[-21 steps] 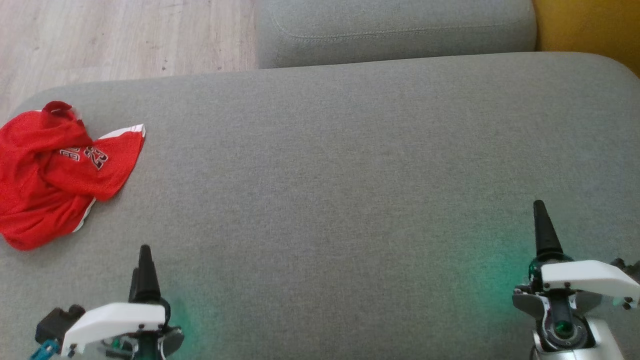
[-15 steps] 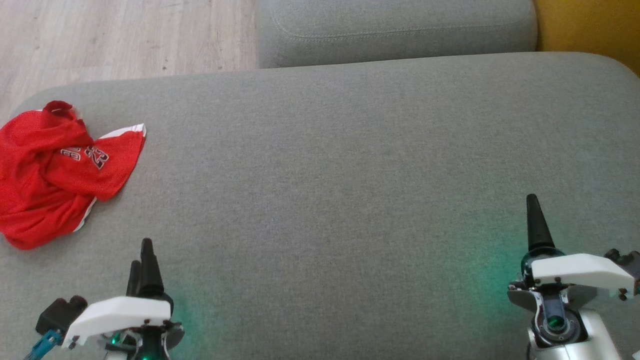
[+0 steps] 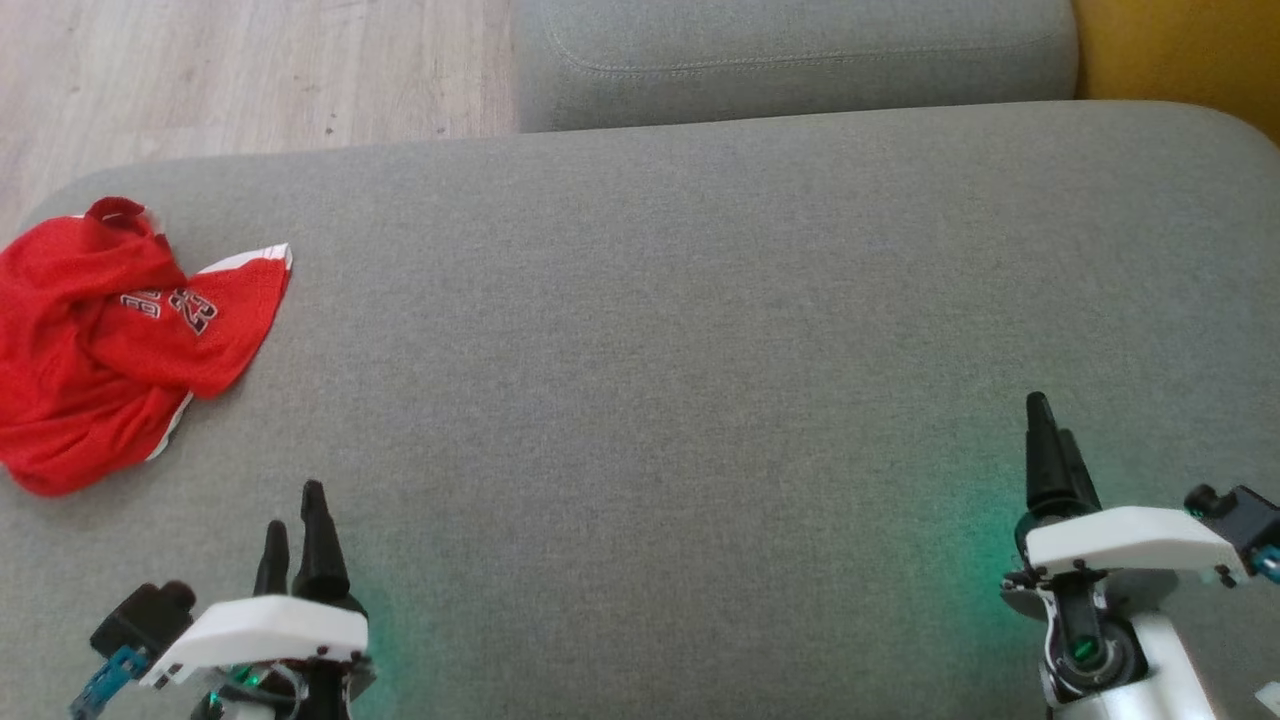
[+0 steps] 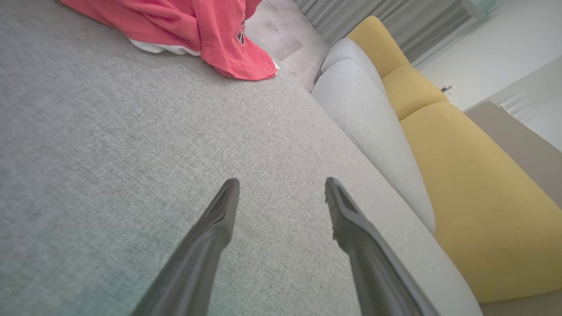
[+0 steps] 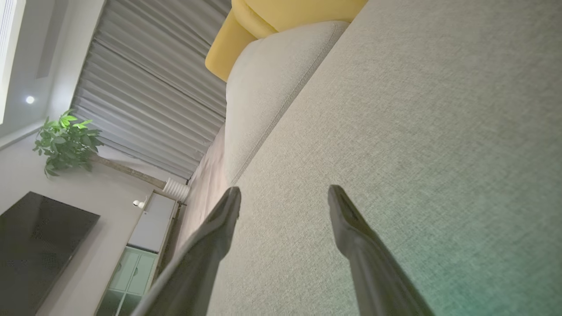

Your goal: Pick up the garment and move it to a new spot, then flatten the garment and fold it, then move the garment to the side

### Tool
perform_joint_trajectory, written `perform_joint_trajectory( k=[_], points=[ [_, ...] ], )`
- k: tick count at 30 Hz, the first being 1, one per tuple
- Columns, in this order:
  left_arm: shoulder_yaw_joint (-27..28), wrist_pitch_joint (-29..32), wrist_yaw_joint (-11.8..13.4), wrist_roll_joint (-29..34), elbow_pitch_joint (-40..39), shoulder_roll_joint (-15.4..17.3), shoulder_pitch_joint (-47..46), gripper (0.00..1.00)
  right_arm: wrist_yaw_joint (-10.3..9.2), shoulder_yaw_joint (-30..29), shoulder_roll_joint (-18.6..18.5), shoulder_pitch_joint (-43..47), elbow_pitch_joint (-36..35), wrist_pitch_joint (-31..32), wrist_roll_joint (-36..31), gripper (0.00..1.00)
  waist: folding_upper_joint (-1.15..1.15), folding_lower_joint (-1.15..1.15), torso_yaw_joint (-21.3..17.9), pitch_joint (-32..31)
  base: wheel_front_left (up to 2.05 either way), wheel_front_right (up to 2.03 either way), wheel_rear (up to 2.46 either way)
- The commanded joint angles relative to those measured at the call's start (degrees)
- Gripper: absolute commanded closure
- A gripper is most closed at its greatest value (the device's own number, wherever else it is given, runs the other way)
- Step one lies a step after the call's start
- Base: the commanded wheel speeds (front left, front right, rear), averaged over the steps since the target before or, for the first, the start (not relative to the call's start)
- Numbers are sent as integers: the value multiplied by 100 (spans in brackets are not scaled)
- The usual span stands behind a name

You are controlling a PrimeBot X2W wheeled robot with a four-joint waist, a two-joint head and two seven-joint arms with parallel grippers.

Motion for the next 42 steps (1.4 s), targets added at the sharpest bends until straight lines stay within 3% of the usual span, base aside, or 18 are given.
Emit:
perform_joint_trajectory(
  k=[1,42],
  points=[
    [37,-80,15,172,-135,130,-348,0,13,86,-52,-399,-145,-86,-153,0,0,0,-5,7,0,0,0],
    [-262,-770,404,3142,416,181,-600,0,20,574,-11,-848,540,-779,-3189,0,0,0,-10,35,0,0,0]
  ],
)
